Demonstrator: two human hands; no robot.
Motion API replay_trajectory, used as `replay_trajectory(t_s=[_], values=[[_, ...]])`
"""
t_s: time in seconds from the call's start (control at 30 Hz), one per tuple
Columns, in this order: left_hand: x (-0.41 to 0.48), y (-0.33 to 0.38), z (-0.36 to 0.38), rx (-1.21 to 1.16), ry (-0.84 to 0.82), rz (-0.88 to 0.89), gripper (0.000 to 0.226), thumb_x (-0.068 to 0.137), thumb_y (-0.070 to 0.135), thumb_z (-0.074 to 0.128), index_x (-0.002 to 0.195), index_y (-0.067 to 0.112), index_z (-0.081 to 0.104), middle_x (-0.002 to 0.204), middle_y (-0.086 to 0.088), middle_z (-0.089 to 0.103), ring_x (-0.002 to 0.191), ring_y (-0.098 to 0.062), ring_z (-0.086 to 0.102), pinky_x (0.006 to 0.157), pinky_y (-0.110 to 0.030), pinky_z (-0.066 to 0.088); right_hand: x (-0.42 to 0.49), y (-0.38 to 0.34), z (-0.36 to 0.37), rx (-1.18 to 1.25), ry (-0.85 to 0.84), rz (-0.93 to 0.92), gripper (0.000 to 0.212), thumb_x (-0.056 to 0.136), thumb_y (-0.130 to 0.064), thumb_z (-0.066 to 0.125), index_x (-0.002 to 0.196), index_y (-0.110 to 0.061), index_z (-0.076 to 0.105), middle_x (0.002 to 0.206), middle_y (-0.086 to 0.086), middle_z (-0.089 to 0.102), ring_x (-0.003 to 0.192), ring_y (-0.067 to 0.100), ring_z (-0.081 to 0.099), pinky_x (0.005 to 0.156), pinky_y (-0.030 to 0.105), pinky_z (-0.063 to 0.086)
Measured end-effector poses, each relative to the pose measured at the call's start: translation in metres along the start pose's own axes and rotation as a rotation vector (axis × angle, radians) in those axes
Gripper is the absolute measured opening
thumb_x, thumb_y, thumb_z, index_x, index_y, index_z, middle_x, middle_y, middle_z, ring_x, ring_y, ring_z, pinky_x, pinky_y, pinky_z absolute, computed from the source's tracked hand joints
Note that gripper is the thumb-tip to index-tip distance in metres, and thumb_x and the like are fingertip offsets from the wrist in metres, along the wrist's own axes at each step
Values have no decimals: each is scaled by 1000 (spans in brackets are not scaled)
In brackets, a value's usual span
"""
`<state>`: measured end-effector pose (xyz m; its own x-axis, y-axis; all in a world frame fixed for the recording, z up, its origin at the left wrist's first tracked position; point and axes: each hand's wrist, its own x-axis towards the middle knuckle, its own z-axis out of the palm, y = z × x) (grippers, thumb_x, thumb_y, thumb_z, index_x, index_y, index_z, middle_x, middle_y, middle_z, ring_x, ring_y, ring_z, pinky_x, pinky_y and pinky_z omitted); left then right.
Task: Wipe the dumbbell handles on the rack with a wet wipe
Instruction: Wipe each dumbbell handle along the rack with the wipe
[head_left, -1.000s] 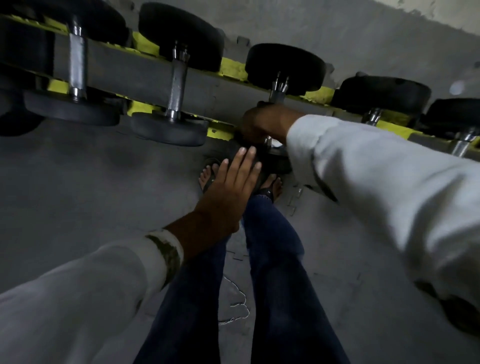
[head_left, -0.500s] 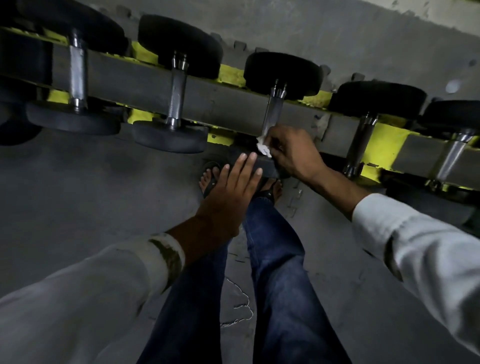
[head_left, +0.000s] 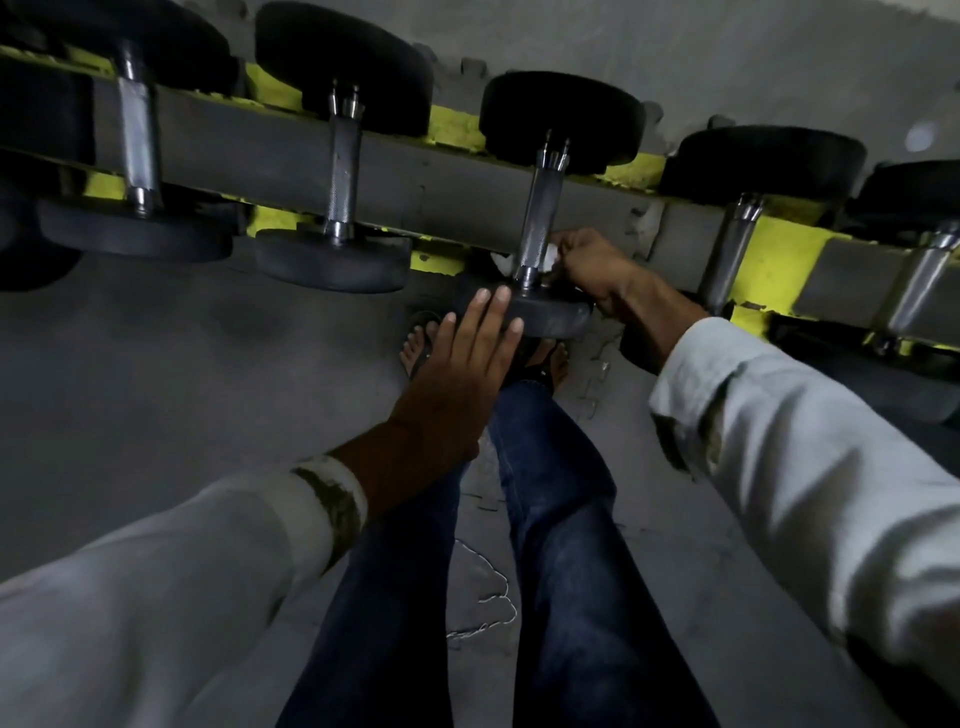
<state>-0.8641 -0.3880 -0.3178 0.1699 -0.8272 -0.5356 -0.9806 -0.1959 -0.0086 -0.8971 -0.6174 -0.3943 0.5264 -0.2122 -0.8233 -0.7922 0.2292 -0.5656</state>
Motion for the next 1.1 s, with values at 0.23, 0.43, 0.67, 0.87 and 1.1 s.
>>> replay_trajectory(t_s=[0.23, 0.43, 0.67, 0.87, 1.1], values=[[0, 1, -7, -34, -32, -7, 108, 99, 56, 50, 156, -8, -17, 162, -39, -16, 154, -52, -1, 123, -58, 22, -27, 17, -2, 118, 128, -44, 20, 83, 16, 62, 94, 0, 70, 63, -8, 67, 58, -1, 57, 59, 13, 46], [-2, 1, -7, -15, -38, 13, 97, 104, 49, 39, 155, -9, -20, 160, -40, -20, 153, -53, -4, 123, -57, 22, 12, -15, -1, 331, 357, -23, 20, 89, 11, 57, 94, -5, 67, 72, 2, 61, 59, 10, 56, 56, 24, 49], [-1, 2, -13, -26, -63, 6, 94, 105, 46, 39, 155, -8, -20, 159, -40, -21, 153, -53, -6, 122, -58, 20, 18, -12, 4, 664, 256, 152, 14, 91, 0, 51, 81, -5, 59, 74, 16, 58, 63, 28, 59, 66, 38, 52], [0, 5, -17, -73, -124, -18, 96, 105, 43, 40, 152, -7, -26, 157, -39, -28, 152, -53, -12, 123, -59, 15, 34, -39, -9, 979, 134, 168, 28, 101, -19, 40, 106, -3, 62, 88, 16, 70, 81, 29, 67, 68, 39, 59], [1, 10, -30, -93, -200, -47, 94, 107, 41, 41, 152, -7, -26, 156, -39, -31, 150, -54, -16, 124, -60, 10, 43, -47, 10, 1019, 409, 164, 34, 94, -21, 51, 117, 2, 61, 100, 21, 70, 77, 30, 72, 73, 37, 58]])
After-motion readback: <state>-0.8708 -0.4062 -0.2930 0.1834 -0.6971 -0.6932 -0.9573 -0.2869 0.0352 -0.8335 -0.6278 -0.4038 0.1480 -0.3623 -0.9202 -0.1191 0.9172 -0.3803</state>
